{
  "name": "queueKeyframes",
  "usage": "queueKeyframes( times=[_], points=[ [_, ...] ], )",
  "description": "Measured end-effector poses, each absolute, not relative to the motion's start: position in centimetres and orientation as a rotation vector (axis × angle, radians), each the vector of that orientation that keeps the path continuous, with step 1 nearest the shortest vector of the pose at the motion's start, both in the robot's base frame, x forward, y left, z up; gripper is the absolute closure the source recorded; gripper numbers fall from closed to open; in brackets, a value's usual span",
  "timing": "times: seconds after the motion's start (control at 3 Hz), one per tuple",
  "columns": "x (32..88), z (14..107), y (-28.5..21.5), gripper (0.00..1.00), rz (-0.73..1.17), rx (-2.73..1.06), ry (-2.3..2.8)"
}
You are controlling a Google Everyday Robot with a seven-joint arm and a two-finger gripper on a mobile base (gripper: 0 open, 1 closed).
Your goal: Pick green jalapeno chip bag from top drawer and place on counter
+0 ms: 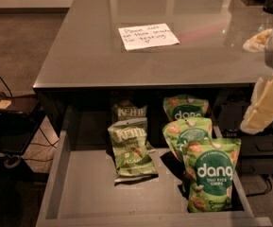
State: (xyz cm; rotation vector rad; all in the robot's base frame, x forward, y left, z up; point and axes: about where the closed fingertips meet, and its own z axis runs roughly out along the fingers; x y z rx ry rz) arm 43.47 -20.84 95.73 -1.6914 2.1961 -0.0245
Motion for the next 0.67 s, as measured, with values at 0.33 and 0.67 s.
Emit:
queueKeyframes(
  times=[0.33,0.67],
  points=[
    [43.1,92.8,-18.5,0.00,0.072,-1.666,2.136],
    [43.1,90.1,-15.5,0.00,0.150,-1.628,2.082]
  ],
)
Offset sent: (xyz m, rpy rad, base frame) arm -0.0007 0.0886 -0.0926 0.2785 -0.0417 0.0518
